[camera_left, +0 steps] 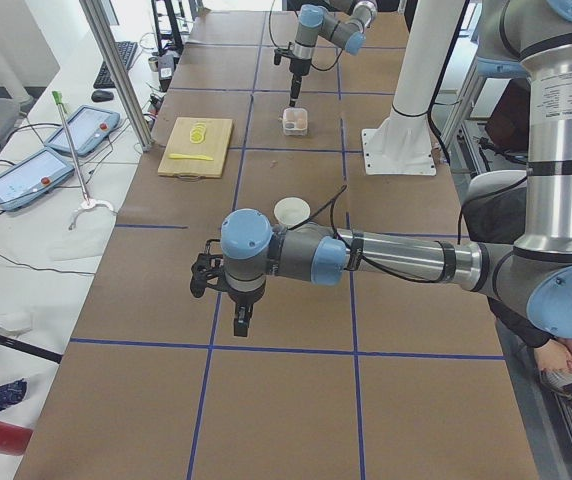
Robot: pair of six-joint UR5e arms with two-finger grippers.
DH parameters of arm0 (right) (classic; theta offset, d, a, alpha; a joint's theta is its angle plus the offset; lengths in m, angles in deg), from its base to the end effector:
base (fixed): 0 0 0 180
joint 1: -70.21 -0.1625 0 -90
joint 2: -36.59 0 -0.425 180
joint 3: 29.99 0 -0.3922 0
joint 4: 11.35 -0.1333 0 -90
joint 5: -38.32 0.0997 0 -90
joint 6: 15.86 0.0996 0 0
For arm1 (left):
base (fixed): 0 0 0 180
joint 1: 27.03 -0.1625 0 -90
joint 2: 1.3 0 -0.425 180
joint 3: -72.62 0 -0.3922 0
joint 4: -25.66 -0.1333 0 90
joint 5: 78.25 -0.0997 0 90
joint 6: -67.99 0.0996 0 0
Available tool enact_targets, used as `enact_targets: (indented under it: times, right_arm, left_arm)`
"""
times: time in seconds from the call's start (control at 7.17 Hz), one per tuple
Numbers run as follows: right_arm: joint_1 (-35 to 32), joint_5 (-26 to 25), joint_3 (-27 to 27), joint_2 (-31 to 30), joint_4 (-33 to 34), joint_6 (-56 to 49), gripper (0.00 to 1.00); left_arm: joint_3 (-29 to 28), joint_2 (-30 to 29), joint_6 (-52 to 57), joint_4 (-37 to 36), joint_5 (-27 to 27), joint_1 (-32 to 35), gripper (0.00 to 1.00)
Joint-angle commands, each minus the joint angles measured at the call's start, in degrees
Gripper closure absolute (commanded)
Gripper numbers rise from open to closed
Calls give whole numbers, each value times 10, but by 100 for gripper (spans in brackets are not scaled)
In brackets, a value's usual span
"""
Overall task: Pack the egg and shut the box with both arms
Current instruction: 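Push the clear lid down over the eggs with the right gripper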
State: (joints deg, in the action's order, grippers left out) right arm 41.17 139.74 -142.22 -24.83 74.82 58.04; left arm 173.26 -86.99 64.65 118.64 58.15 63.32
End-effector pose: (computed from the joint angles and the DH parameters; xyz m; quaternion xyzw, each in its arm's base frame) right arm -0.4593 -0.3850 0.2069 0.0937 -0.4556 0.0542 0.8836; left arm -0.0640 -0.4670 0.5947 0.0643 0.3945 0.0025 0.9167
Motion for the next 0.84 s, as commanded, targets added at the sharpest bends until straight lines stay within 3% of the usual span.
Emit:
enact_targets:
  times: [0.0, 0.28, 0.7]
  right_arm:
    - [-21, 8, -10, 4, 35, -7, 0]
    - [-65, 45, -16, -5, 74, -64, 0]
    - [-153, 89, -22, -93, 71, -218, 0]
  left_arm:
    - [0, 0, 0, 0, 0, 0, 0]
    - [-1, 0, 0, 1, 0, 0, 0]
    - [-6, 0, 1, 3, -1, 0, 0]
